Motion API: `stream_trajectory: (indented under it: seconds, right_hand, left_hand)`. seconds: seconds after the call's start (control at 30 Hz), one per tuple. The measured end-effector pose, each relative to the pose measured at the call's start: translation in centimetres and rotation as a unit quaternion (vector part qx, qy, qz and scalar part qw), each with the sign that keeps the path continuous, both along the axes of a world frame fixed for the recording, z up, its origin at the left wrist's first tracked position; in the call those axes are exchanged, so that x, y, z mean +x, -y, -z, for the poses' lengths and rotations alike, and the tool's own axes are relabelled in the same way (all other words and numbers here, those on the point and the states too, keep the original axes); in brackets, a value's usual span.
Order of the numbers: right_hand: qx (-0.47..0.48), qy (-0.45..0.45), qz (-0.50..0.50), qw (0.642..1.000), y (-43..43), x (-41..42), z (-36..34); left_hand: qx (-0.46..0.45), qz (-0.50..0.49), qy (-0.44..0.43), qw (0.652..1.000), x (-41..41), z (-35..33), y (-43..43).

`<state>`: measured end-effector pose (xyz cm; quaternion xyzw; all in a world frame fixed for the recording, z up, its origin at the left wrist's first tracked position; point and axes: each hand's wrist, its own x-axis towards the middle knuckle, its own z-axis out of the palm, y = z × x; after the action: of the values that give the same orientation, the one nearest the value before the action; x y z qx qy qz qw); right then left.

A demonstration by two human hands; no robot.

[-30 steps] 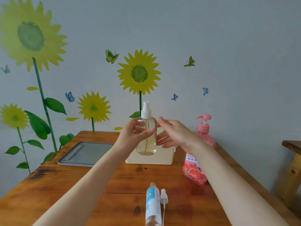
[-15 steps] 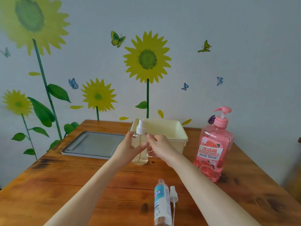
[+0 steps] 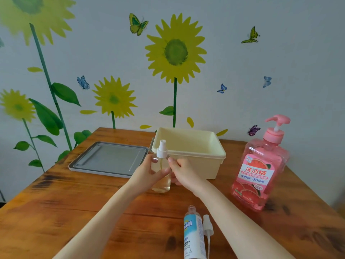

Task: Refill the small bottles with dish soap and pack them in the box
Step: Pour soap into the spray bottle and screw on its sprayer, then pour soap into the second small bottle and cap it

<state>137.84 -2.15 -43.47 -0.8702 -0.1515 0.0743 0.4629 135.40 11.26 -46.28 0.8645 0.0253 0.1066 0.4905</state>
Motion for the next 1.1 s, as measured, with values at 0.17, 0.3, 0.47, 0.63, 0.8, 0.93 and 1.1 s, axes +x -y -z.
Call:
stream_trajectory:
  seconds: [0.17,0.3,0.47,0.63,0.8,0.93,1.1]
  right_hand:
    - [0.013,0.000,0.000,1.000,0.3,-0.1,0.1]
    - [0.014,-0.017,-0.002,1.000,0.6,-0.2,-0.2]
    - [0.022,-0.050,-0.004,0.999,0.8,-0.7,-0.5]
    - [0.016,-0.067,-0.003,0.998,1.4,-1.5,-1.6]
    - [-0.067,-0.006,-0.004,0.998,3.8,-2.3,-4.0]
    - [-0.132,-0.047,-0.037,0.990,5.8,-3.4,-5.3]
    - [-0.198,-0.112,-0.056,0.972,7.2,-5.4,-4.5]
  left_hand:
    - [0.015,-0.003,0.008,1.000,0.1,0.4,0.2]
    - [0.020,-0.011,0.009,1.000,0.1,0.5,0.2]
    - [0.019,-0.017,-0.005,1.000,-0.1,0.5,0.5]
    - [-0.002,-0.038,-0.021,0.999,-1.0,-0.6,0.5]
    - [0.137,-0.057,-0.115,0.982,-2.8,-2.9,0.3]
    - [0.214,0.004,-0.160,0.964,-4.5,-3.9,1.6]
    - [0.172,0.082,-0.245,0.951,-6.0,-2.5,5.1]
